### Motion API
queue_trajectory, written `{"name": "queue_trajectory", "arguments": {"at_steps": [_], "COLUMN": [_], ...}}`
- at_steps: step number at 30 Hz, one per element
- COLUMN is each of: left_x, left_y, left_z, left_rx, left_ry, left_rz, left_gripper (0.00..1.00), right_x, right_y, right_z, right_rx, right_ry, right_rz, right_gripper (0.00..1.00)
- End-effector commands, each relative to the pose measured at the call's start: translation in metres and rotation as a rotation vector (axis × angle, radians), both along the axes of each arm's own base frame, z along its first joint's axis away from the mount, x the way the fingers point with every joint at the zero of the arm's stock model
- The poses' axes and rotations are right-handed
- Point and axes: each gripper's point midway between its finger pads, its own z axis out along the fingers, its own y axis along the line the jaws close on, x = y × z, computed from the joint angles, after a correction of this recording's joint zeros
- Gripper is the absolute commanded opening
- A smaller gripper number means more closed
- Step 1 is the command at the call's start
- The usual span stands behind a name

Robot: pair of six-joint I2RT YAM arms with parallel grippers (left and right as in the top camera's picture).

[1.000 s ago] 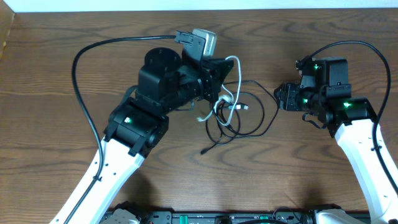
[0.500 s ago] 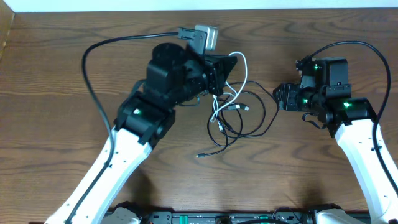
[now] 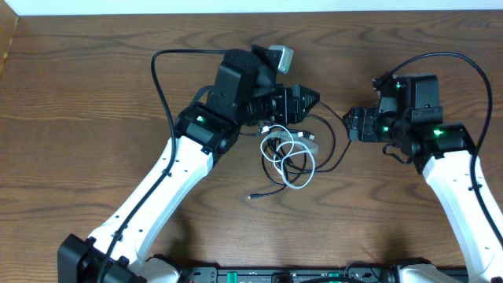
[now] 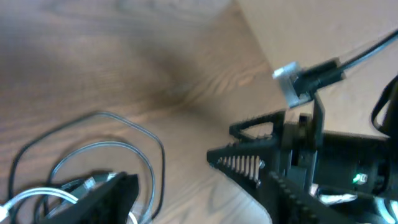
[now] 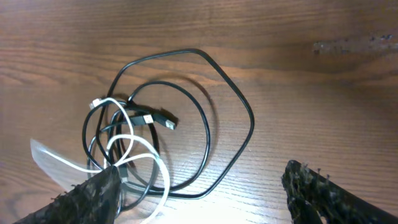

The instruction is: Untangle cables

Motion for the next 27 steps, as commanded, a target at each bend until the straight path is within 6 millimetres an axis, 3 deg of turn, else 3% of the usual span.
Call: {"name": "queue_trajectory", "arguments": {"at_steps": [1,2,3,7,11,19,27], "left_x": [0.001,0.003,0.007,0.011,0.008,0.005,-0.005], "left_y": [0.014,0.023,0.044,0.100,0.135,0.175,0.183], "left_z": [-0.014,-0.023,-0.041,-0.074,-0.088,-0.101,-0.107], "left_rx": [0.106,0.150,0.247,0.479,0.588,0.614,0.644], "left_ry": [-0.039,-0.019,0.022,0.097,0.159,0.272,0.319], "left_rz": [-0.014,0.021,0.105,0.288,0.381,0.488,0.487], "left_gripper": [0.70,0.70,0.70,0.70,0.70,0.70,0.70], "right_x": [0.002,0.002,0.001,-0.003,-0.009,-0.013,-0.003], "right_y": [-0.002,-0.002,0.000,0.018,0.039,0.088,0.121], "right_z": [-0.001,-0.001,-0.001,0.001,-0.003,-0.033,-0.085], "right_rx": [-0.022,-0.021,-0.015,0.044,0.069,0.056,0.031], "right_ry": [0.000,0.002,0.004,0.013,0.032,0.086,0.144], "right_rz": [0.004,0.004,0.011,0.069,0.131,0.266,0.322], "right_gripper": [0.82,0.83,0.87,0.91,0.90,0.86,0.72]}}
